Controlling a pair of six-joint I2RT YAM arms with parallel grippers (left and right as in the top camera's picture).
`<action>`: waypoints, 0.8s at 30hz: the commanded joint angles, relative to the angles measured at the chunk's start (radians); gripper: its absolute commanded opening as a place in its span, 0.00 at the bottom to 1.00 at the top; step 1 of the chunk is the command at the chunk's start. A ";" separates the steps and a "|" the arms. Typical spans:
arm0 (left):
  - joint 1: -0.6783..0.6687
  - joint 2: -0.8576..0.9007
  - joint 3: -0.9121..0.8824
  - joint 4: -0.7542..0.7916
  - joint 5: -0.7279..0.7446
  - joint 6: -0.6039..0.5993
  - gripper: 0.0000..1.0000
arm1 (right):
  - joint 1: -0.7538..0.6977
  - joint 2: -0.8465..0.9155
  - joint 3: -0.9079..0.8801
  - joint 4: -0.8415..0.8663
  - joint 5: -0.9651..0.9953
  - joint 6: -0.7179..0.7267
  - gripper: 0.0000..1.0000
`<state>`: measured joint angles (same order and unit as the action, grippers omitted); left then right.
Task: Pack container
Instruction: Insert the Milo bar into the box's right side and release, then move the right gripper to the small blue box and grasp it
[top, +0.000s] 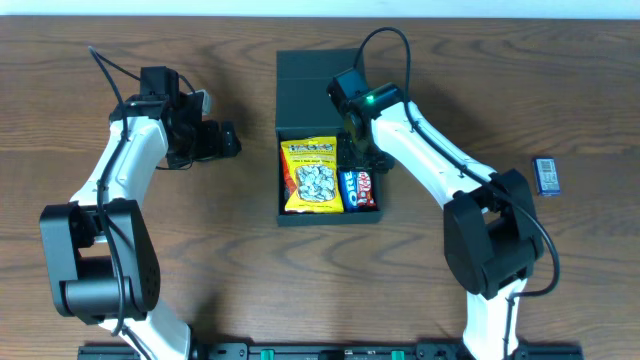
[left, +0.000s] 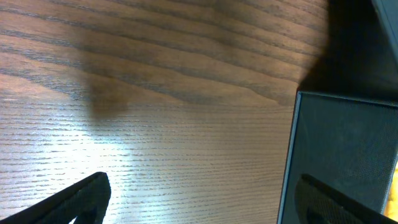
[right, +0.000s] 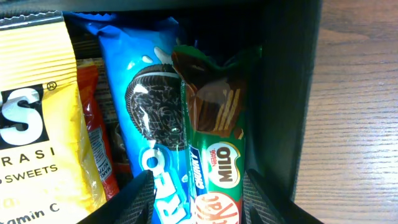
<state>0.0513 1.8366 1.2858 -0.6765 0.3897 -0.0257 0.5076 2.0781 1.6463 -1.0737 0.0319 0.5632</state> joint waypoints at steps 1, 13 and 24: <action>0.000 0.007 -0.001 -0.004 0.007 -0.005 0.95 | 0.000 0.002 0.019 -0.023 0.043 0.016 0.46; 0.000 0.007 -0.001 -0.003 0.007 -0.008 0.95 | -0.049 -0.192 0.242 -0.132 0.231 -0.107 0.51; 0.000 0.007 -0.001 0.009 0.007 -0.025 0.95 | -0.497 -0.393 0.216 -0.237 0.354 -0.517 0.51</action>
<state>0.0513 1.8366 1.2858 -0.6712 0.3897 -0.0296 0.0944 1.7023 1.8866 -1.2964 0.3515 0.1444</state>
